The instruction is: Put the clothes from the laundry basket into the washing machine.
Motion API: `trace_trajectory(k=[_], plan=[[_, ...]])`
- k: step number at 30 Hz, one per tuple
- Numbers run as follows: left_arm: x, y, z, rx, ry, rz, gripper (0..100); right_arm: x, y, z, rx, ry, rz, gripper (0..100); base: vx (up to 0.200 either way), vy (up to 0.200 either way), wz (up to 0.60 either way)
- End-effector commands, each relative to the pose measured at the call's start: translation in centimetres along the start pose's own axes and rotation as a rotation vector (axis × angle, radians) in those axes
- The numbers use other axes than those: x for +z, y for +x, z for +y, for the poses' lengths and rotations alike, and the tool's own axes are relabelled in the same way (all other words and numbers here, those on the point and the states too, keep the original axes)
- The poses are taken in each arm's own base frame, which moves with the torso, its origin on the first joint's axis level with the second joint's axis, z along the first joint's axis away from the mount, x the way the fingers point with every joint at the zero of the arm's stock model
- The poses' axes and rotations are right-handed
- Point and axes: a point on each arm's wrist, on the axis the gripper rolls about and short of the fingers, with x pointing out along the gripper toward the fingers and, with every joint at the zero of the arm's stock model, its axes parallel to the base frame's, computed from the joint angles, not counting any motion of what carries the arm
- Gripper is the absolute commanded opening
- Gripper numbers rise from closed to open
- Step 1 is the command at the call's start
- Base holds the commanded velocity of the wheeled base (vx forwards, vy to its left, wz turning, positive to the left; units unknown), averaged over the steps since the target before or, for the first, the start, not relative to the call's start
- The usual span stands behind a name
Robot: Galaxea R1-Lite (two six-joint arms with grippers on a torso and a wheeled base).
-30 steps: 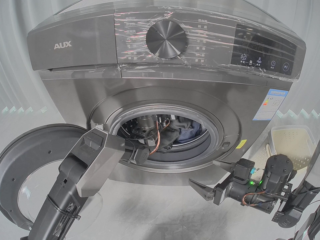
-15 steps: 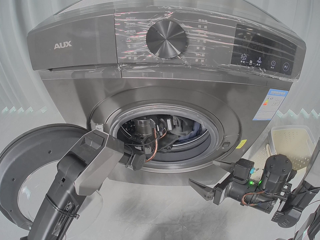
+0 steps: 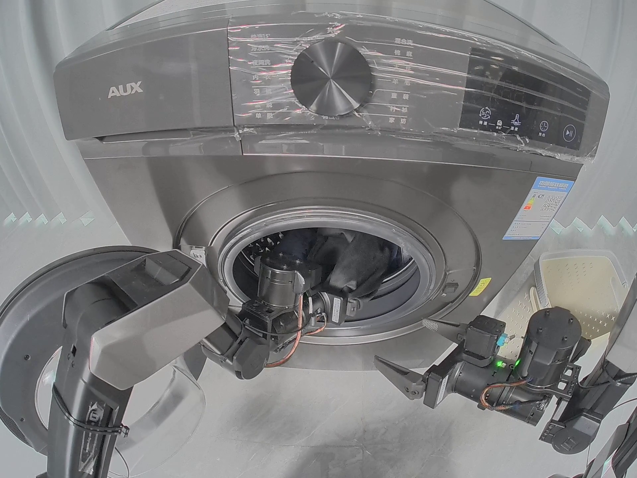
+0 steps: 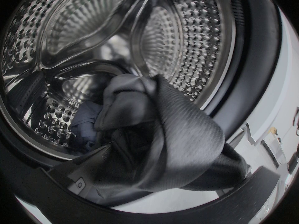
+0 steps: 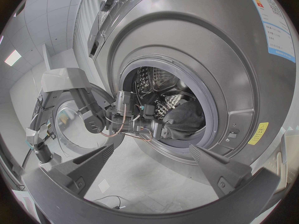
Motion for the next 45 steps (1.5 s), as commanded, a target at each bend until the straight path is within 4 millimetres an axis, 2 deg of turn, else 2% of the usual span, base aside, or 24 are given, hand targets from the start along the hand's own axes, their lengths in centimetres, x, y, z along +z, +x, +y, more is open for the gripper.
trace_trajectory(k=[1,10,18,22,26,31,39,40,45], plan=[[1.1,-1.5,-0.7,-0.022,0.021,-0.002,100,0.0,0.0,0.0,0.002,0.0,0.0,100,0.0,0.0,0.0],[-0.5,-3.1,-1.1,-0.069,0.043,0.085,100,0.0,0.0,0.0,0.0,0.0,0.0,100,0.0,0.0,0.0],[1.8,-1.7,-1.6,-0.111,0.046,-0.072,100,0.0,0.0,0.0,0.0,0.0,0.0,100,0.0,0.0,0.0],[2.0,-1.2,-1.6,-0.112,0.044,-0.087,100,0.0,0.1,0.0,0.002,0.0,0.0,100,0.0,0.0,0.0],[-0.3,1.0,-1.3,-0.095,0.042,-0.065,100,-0.1,0.1,0.0,0.0,0.0,0.003,100,0.0,0.0,0.0],[-1.9,2.9,-1.2,-0.089,0.043,-0.063,100,-0.1,0.1,0.0,0.002,0.0,0.005,100,0.0,0.0,0.0],[-2.3,5.2,-1.0,-0.043,0.043,-0.125,100,-0.2,0.2,0.0,0.001,0.0,0.009,100,0.0,0.0,0.0],[-2.2,5.4,-0.9,-0.033,0.044,-0.135,0,-0.3,0.2,0.0,0.001,0.0,0.011,100,0.0,0.0,0.0],[-0.6,6.0,-0.6,-0.01,0.036,-0.207,0,-0.3,0.2,0.0,0.002,-0.001,0.013,100,0.0,0.0,0.0]])
